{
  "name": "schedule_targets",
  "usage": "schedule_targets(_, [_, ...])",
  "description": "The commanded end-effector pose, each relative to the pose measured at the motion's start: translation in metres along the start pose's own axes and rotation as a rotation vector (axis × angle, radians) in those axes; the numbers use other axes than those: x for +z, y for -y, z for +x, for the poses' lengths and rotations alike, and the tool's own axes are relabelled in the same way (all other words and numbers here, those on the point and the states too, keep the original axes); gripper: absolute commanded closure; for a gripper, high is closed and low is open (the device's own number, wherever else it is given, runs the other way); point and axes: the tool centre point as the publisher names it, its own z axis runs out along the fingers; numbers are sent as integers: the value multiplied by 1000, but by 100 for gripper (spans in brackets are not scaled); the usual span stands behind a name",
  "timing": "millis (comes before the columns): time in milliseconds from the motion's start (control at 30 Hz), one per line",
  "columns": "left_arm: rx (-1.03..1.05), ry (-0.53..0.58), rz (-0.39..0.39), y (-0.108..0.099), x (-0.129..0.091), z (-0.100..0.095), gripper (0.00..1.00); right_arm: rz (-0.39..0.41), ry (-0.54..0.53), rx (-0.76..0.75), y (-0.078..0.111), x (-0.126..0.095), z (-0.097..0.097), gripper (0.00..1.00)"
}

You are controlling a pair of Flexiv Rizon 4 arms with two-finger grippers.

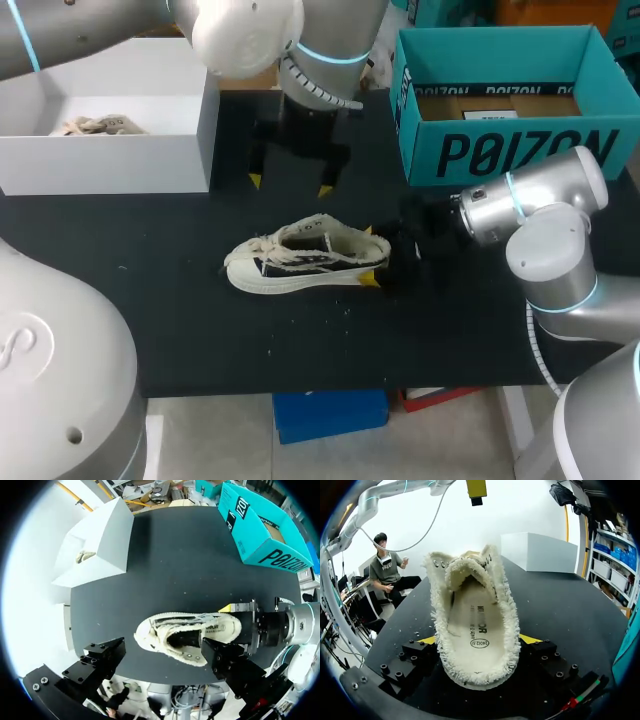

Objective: Take the shoe out of the shoebox, open the shoe tongue, remove and reinsert the insole, then place the shoe into the shoebox

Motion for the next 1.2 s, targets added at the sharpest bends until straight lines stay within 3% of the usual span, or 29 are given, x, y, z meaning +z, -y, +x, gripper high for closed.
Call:
schedule_targets(33, [-12, 17, -28, -7, 12, 18, 0, 0, 2, 1, 1, 3, -1, 100])
schedule_targets(333, [-46, 76, -91, -32, 34, 48, 0, 0, 2, 1, 1, 3, -1, 100])
schedule_targets(667, [-17, 152, -130, -36, 59, 61, 0, 0, 2, 1, 1, 3, -1, 100])
schedule_targets(867, [1, 206, -146, -35, 70, 64, 0, 0, 2, 1, 1, 3, -1, 100])
schedule_targets(1200, [11, 276, -179, -40, 83, 51, 0, 0, 2, 1, 1, 3, -1, 100])
